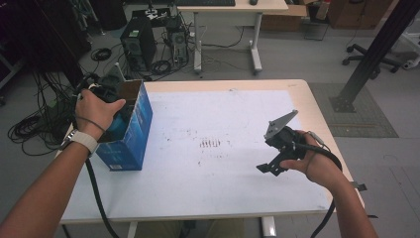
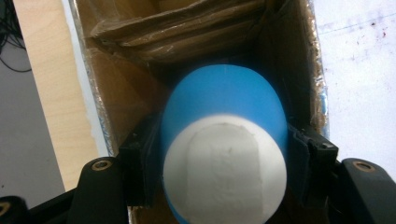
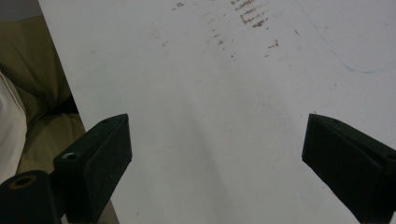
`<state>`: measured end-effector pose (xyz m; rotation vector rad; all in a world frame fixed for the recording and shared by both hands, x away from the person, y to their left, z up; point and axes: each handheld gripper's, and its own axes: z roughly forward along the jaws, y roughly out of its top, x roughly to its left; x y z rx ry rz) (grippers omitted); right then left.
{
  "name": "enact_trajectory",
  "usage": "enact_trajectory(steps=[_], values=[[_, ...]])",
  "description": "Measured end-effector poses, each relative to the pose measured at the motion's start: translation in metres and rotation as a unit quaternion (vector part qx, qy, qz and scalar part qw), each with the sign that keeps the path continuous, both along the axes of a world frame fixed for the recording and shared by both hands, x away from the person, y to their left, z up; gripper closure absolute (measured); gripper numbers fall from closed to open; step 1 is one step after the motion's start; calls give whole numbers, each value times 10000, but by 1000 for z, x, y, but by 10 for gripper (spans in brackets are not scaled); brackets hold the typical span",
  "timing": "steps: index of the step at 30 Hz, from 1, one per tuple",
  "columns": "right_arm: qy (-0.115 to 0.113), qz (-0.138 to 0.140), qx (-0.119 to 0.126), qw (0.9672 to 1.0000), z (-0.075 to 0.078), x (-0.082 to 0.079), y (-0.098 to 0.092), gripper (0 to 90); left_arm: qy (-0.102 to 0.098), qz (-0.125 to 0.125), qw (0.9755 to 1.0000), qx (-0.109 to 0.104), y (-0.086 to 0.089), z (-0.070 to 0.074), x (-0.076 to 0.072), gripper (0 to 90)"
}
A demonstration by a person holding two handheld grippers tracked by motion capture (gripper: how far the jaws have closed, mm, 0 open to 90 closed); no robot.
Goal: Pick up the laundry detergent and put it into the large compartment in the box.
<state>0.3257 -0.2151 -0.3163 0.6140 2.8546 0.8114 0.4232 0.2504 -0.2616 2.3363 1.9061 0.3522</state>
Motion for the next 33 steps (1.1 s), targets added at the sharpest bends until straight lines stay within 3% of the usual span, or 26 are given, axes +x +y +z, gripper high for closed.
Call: enact_trajectory(steps=[7, 33], values=[[6, 7, -12, 10000, -1, 0, 0, 84, 47, 7, 10000, -20, 1, -9, 0, 375], [91, -34, -12, 10000, -8, 1, -2, 84, 48, 29, 9999, -108, 4, -12, 6, 357]])
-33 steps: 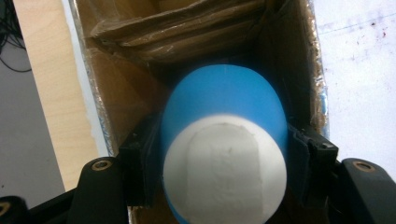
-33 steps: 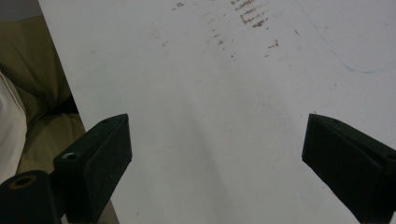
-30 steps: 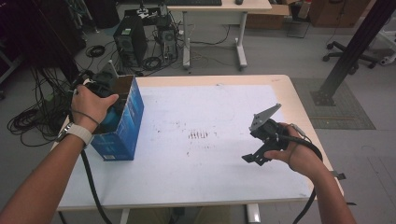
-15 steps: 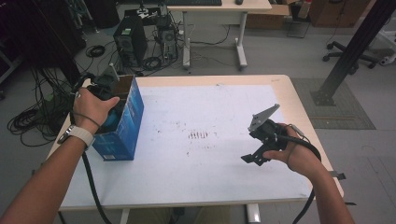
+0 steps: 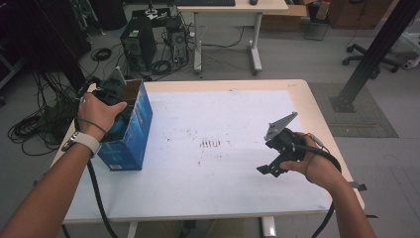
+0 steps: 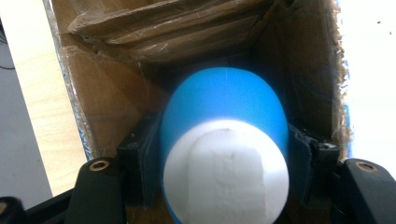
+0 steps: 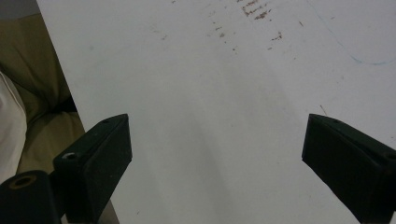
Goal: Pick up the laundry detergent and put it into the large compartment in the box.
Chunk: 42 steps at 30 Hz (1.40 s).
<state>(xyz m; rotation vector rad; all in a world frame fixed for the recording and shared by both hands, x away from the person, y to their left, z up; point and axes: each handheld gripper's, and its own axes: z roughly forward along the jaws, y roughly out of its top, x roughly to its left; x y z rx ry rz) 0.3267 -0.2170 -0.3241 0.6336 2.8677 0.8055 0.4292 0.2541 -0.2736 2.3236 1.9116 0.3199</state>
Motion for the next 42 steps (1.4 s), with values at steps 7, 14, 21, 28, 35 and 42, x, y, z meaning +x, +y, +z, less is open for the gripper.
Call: enact_trajectory(steps=[7, 14, 21, 28, 35, 42], values=[[4, 13, -6, 10000, -1, 1, 1, 84, 9, -13, 10000, 11, 2, -3, 1, 324], [30, 16, -25, 10000, -1, 2, 3, 84, -33, -32, 10000, 1, 4, -3, 1, 289], [36, 48, -33, 10000, -2, 3, 6, 84, -66, -47, 10000, -23, 6, -3, 0, 249], [38, 46, -41, 10000, -2, 2, 6, 84, -88, -74, 9999, -40, 6, -2, 0, 236], [27, 33, -34, 10000, -1, 1, 6, 84, -81, -124, 9999, -44, 6, -1, -1, 225], [11, 55, -24, 10000, -1, 1, 6, 84, -104, -111, 9998, -98, 8, 2, -3, 201]])
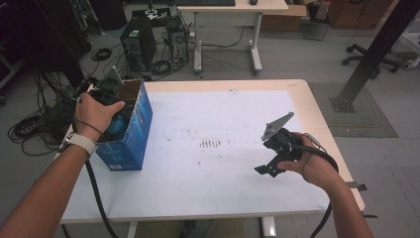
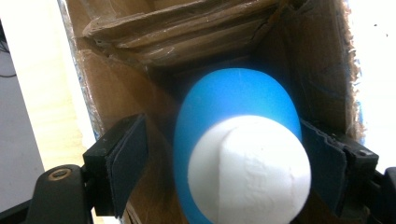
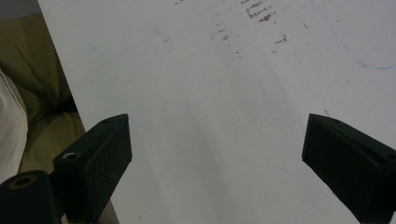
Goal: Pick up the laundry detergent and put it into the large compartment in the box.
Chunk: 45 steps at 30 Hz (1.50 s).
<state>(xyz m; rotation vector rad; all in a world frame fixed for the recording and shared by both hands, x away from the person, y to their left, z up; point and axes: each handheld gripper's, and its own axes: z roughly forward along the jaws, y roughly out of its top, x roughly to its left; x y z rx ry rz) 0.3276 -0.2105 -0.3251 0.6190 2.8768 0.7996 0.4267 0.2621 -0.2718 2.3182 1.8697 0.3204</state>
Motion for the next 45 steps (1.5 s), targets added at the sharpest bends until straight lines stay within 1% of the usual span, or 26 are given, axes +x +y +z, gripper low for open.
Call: enact_trajectory(steps=[8, 12, 14, 16, 21, 25, 30, 33, 43, 45], values=[[-10, -11, 6, 10000, 1, -1, 0, 84, -25, -41, 10000, -32, 0, 2, -1, 199], [-12, -5, 2, 10000, 2, -1, 0, 84, -49, -41, 9999, -89, 1, 4, -2, 194], [-16, 2, 0, 10000, 2, -1, 0, 84, -58, -43, 9999, -127, 1, 5, -3, 174], [-17, -2, 4, 10000, 2, -1, 1, 84, -23, -77, 9999, -109, 0, 6, -3, 177], [-30, 17, 3, 10000, 3, -2, 2, 84, -30, -89, 9999, -103, 0, 8, -4, 177], [-39, 17, 1, 10000, 4, -2, 2, 84, -33, -111, 9998, -174, 1, 11, -5, 157], [-46, 8, -7, 10000, 5, -3, 2, 84, -83, -156, 9997, -195, -1, 15, -6, 141], [-54, 17, 4, 10000, 5, -3, 2, 84, -77, -191, 9996, -188, -3, 18, -6, 139], [-83, -16, 5, 10000, 8, -6, -1, 84, -166, -383, 9989, -203, -10, 34, -9, 125], [-87, -23, 12, 10000, 8, -6, -1, 84, -188, -395, 9989, -160, -11, 37, -10, 123]])
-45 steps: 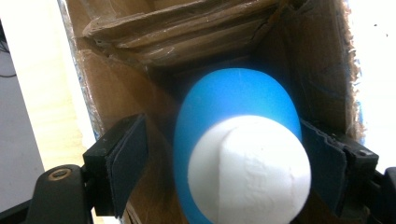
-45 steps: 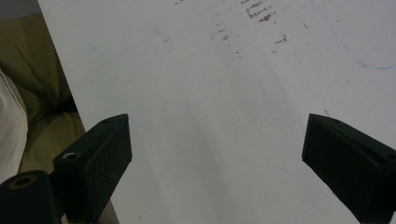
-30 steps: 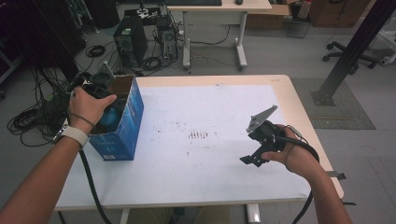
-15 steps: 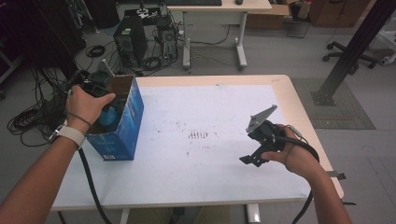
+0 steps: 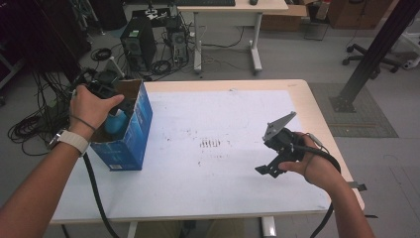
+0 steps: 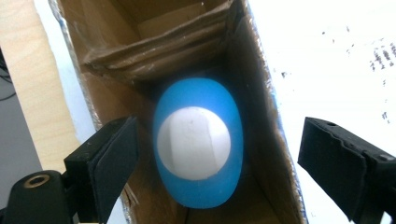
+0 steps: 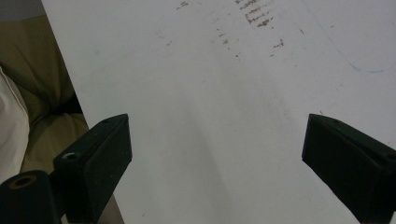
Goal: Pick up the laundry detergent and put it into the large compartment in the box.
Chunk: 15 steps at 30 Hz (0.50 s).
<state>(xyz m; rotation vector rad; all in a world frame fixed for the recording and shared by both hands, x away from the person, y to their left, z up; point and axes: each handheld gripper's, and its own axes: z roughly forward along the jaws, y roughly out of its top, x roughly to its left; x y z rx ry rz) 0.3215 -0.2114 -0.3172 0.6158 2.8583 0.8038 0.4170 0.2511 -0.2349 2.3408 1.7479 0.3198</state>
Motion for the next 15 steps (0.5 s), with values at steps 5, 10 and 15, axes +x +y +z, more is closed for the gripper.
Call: enact_trajectory(steps=[5, 10, 15], values=[[-7, 0, 2, 10000, 0, -1, 0, 84, -67, -100, 9999, 98, -3, 9, -2, 117], [-13, -6, 4, 10000, 2, -1, 0, 84, -92, -193, 9997, 102, -7, 19, -4, 111], [-20, -10, 7, 10000, 2, -1, 0, 84, -163, -319, 9993, 96, -12, 30, -7, 111]])
